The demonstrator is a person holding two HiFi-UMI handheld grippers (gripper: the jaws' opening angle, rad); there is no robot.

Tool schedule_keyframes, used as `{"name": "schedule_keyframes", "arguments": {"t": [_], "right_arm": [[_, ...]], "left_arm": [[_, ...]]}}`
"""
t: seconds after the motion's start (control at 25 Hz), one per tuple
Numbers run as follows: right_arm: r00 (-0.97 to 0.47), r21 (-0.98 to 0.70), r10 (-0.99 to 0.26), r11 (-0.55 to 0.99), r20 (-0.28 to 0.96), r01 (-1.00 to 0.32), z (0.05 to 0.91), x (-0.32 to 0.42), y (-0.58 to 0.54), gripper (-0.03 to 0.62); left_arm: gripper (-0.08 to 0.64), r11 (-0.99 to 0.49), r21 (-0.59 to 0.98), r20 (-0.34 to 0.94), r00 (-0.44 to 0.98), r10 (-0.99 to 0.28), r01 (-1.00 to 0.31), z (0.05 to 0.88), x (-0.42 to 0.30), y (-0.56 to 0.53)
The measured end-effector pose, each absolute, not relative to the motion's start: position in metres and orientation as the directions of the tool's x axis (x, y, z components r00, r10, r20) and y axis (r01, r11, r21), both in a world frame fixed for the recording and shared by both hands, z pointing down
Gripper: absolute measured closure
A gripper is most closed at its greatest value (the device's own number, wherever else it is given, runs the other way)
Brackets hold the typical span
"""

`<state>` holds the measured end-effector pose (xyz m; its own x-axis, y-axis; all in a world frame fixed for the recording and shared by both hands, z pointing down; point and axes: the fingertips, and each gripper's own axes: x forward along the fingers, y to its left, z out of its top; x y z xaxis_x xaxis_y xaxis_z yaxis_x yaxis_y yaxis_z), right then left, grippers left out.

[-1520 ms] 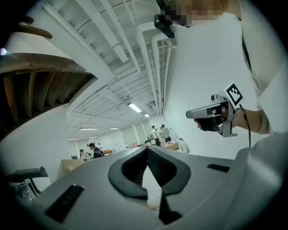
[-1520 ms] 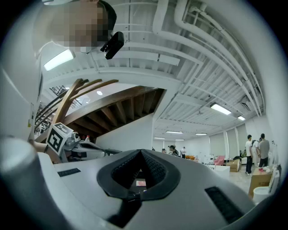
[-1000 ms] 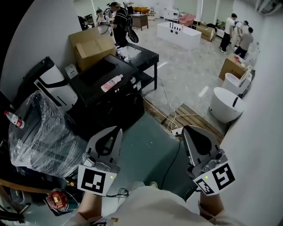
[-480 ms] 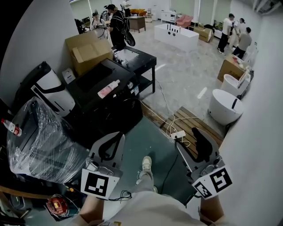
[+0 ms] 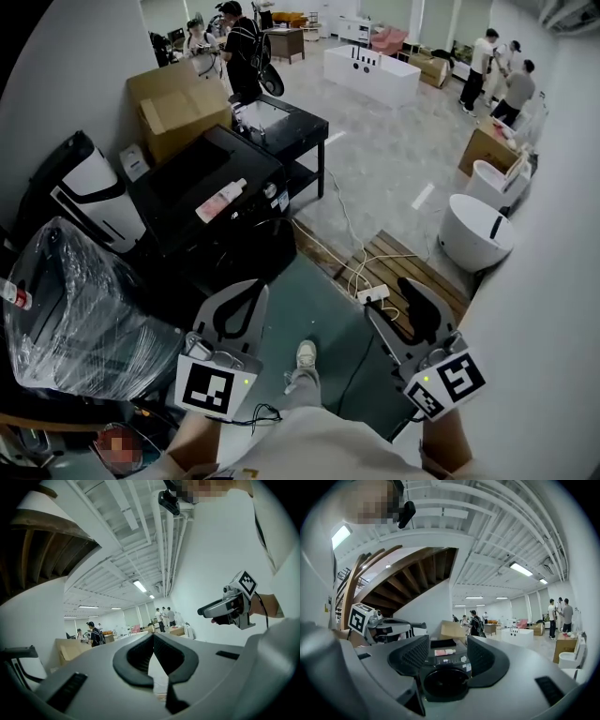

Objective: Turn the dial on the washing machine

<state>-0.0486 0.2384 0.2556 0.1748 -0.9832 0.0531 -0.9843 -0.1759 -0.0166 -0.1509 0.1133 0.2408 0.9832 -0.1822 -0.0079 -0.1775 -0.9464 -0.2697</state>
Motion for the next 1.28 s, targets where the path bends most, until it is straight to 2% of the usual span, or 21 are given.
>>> {"name": "schedule_keyframes", "arguments": {"t": [0.24,0.6,0.8,1.0,1.28], "right_arm": [[0.186,0.079,-0.974,-0.176,0.128,-0.981,0.267,-0.005,0.17,0.322],[0.126,0.026,-0.984,-0.123,0.128,-0.992,0.26,0.061,0.056,0.324],[0.116,0.018,-0.985,-0.115,0.13,-0.993,0.259,0.088,0.012,0.327],[0.099,-0.063,-0.985,-0.109,0.143,-0.992,0.27,0.11,-0.02,0.327],[0.01,-0.068,-0.988,-0.021,0.153,-0.997,0.277,0.141,-0.066,0.328]], "left_arm": [[0.541,-0.952,-0.243,-0.012,0.982,-0.189,-0.186,0.236,-0.1,0.054],[0.541,-0.94,-0.3,0.071,0.979,-0.189,-0.16,0.247,-0.024,-0.044],[0.541,-0.936,-0.288,0.072,0.971,-0.23,-0.2,0.248,-0.007,-0.091],[0.541,-0.932,-0.258,0.091,0.954,-0.284,-0.253,0.261,-0.003,-0.125],[0.541,-0.9,-0.27,0.119,0.916,-0.383,-0.342,0.272,0.003,-0.158]]}}
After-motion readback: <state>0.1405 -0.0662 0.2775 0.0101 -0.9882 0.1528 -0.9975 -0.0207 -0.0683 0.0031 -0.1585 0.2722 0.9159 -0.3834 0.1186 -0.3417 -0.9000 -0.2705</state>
